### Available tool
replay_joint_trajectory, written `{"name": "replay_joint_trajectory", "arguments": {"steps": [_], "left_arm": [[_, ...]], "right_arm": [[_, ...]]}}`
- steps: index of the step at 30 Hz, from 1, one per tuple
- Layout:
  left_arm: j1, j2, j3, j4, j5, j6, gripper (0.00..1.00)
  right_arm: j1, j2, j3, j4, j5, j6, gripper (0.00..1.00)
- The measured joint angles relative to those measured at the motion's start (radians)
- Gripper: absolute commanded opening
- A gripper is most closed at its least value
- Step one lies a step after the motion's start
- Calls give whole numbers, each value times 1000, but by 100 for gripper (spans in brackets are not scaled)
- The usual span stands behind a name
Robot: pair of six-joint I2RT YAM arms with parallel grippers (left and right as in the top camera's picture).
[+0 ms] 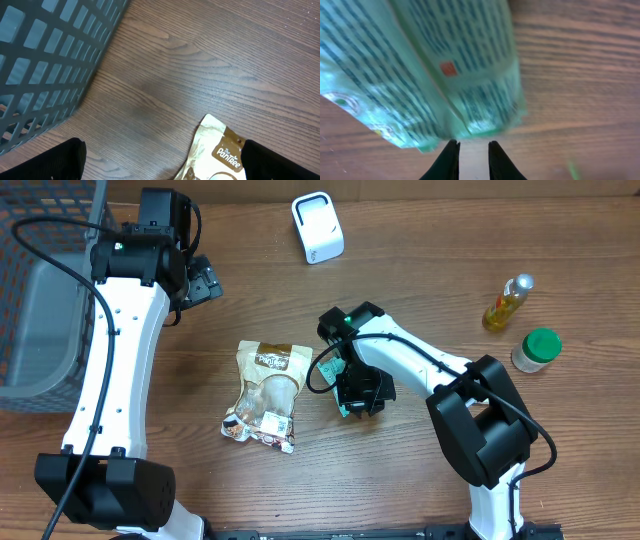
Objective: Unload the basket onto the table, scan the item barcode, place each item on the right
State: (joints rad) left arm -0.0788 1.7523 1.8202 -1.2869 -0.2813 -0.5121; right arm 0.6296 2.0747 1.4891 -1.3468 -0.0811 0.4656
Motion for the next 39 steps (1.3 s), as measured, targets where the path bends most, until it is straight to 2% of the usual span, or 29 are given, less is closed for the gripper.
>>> {"name": "replay_joint_trajectory", "arguments": {"steps": [8,11,18,19,25,31,39], "left_arm": [[0,0,0,0,0,0,100],[0,0,0,0,0,0,100],[0,0,0,0,0,0,100],[0,0,0,0,0,0,99],[0,0,0,0,0,0,100],[0,0,0,0,0,0,100],[0,0,0,0,0,0,99]], "right_arm": [[-11,0,172,-35,2,-49,15],[-24,0,236,-36,10,-63,21],[-143,0,249,-42,14,-50,22],[-162,0,243,-40,10,-38,25],[-198,0,163,-34,-89,77,31],[-158,0,91,-24,-203,276,40],[-67,0,76,23,-164,544,47]]}}
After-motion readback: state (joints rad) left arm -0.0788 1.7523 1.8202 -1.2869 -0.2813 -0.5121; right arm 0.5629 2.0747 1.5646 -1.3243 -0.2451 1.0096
